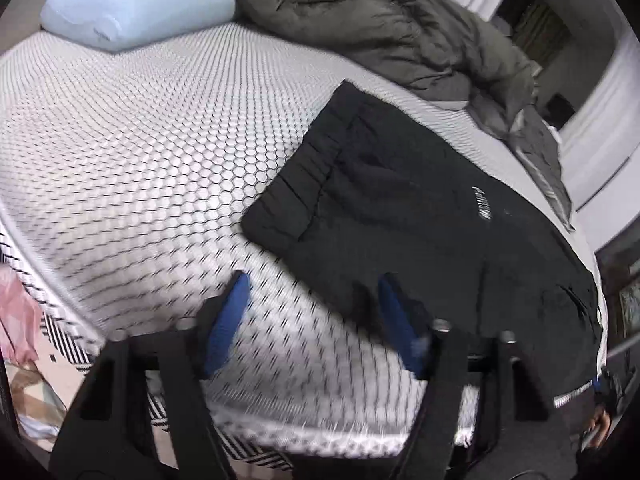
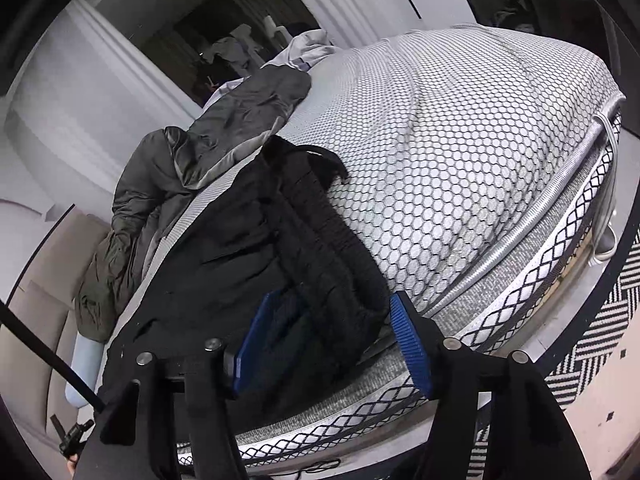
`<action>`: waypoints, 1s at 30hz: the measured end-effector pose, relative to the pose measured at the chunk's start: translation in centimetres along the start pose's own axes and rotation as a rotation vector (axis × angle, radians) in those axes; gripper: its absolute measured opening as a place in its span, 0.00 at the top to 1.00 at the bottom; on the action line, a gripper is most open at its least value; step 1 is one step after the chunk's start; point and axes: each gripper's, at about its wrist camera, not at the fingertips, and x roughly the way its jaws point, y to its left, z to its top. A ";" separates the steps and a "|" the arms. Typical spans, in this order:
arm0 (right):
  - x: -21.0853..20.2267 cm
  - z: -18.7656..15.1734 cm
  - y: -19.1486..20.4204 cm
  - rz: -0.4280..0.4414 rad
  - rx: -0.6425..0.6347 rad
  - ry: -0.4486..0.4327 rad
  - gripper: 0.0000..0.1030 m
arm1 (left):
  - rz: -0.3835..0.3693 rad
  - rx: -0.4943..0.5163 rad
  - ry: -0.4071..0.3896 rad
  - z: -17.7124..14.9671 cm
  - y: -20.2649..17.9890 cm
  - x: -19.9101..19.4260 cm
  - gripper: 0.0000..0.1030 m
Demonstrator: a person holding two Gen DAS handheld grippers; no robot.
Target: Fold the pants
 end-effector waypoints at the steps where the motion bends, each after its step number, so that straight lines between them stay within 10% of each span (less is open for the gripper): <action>1: 0.1 0.0 0.2 -0.007 -0.003 0.002 0.38 | 0.006 -0.019 0.000 0.3 -0.1 0.6 0.56; 4: 1.0 0.0 0.4 -0.004 0.016 0.006 0.38 | 0.011 -0.068 -0.019 1.4 -0.3 2.2 0.93; 21: 0.4 -0.8 -0.3 -0.035 -0.072 0.021 0.39 | 0.071 -0.043 -0.084 -2.7 0.9 -1.7 0.93; 23: 2.0 -0.3 -0.5 -0.038 -0.062 0.078 0.69 | 0.056 -0.057 -0.084 -2.7 1.3 -1.5 0.93; 26: 2.4 -0.1 0.8 -0.057 -0.100 0.114 0.90 | 0.044 -0.071 -0.087 -3.3 1.8 -1.9 0.93; 30: -1.1 -0.6 1.6 -0.027 -0.158 0.025 0.91 | 0.038 -0.078 -0.082 -3.5 2.4 -2.1 0.93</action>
